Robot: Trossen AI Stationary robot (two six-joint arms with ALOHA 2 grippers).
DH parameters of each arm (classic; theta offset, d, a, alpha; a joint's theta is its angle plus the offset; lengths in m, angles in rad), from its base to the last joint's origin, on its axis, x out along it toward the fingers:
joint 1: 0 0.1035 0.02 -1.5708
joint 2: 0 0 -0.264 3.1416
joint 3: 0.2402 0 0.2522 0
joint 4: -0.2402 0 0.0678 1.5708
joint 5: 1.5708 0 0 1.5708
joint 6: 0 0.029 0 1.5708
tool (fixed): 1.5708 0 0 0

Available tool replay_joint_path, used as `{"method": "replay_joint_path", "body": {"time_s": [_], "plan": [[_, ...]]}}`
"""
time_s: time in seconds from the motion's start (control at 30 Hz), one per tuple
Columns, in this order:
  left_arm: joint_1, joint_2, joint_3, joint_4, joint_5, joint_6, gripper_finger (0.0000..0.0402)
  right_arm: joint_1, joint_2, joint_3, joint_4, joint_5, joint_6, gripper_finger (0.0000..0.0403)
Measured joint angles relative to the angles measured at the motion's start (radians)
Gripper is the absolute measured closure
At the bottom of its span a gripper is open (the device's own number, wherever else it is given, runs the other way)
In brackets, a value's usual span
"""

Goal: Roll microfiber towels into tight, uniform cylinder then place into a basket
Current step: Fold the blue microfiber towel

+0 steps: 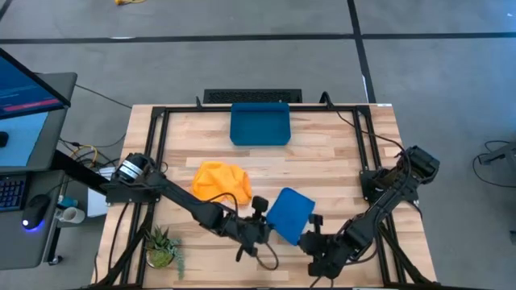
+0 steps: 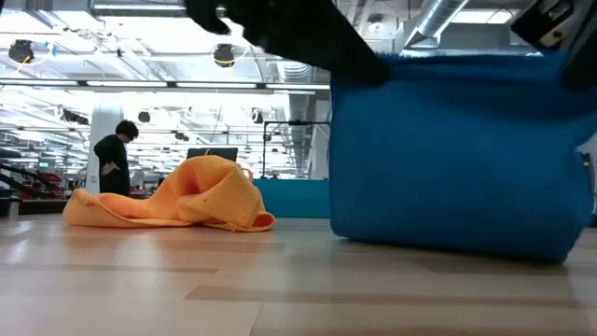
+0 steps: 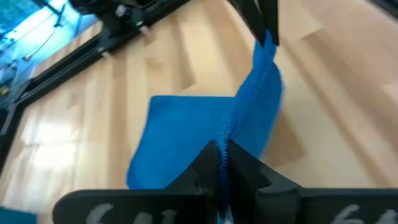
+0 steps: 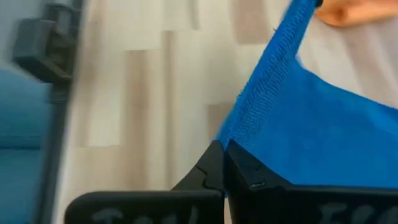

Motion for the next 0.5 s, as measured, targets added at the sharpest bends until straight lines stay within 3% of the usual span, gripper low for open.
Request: {"method": "replay_joint_path", "body": {"time_s": [0.27,0.5], "plan": [[0.102,0.006,0.000,0.013,-0.002,-0.103,0.0397,-0.051,0.000,0.001,-0.193,0.018,0.129,0.0391],[0.163,0.047,0.001,0.056,0.107,-0.143,0.0397,-0.080,-0.001,0.001,-0.380,-0.007,0.272,0.0387]]}}
